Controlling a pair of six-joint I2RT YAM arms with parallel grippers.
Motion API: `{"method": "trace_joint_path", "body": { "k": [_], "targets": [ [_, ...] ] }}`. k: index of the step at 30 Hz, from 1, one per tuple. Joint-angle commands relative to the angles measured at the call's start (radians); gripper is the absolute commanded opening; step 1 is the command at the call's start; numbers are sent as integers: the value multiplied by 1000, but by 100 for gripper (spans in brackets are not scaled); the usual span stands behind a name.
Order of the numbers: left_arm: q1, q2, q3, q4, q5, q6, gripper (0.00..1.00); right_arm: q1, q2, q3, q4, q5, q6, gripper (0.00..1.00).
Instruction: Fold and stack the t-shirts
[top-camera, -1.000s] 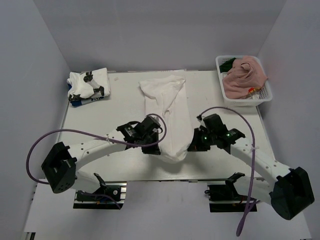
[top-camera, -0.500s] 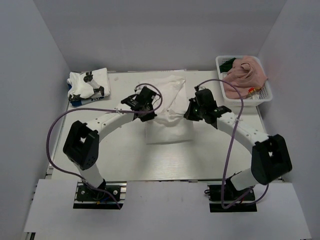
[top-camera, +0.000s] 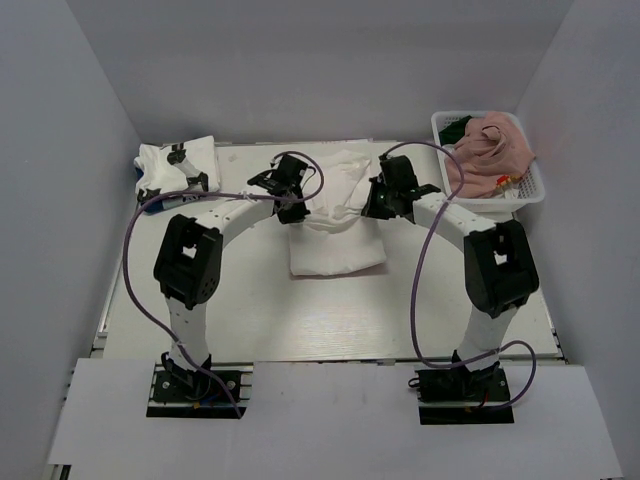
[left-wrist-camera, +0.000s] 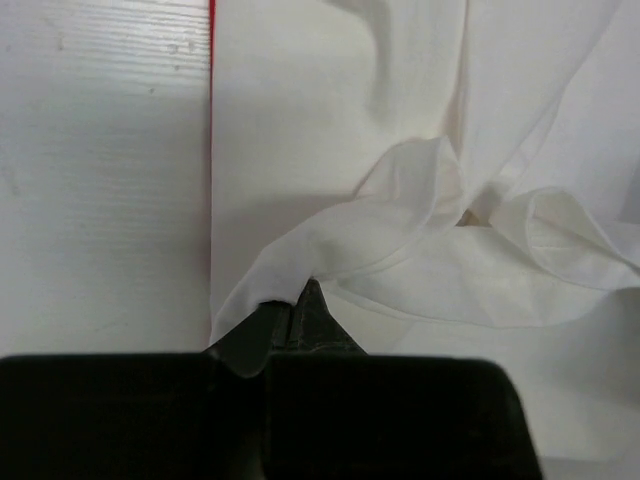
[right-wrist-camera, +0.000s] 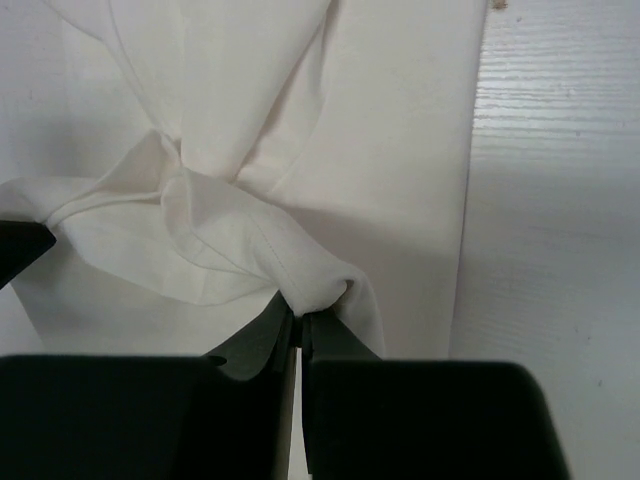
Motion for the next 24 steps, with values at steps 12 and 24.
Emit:
{"method": "trace_joint_path", "body": {
  "k": [12,24],
  "targets": [
    [24,-66,-5,63,63,162,100,-29,-9,59,-30,-106,-73,90],
    [24,-407,-342,11,-68,40,100,34,46,-15,187,-396,-39,90]
  ]
}}
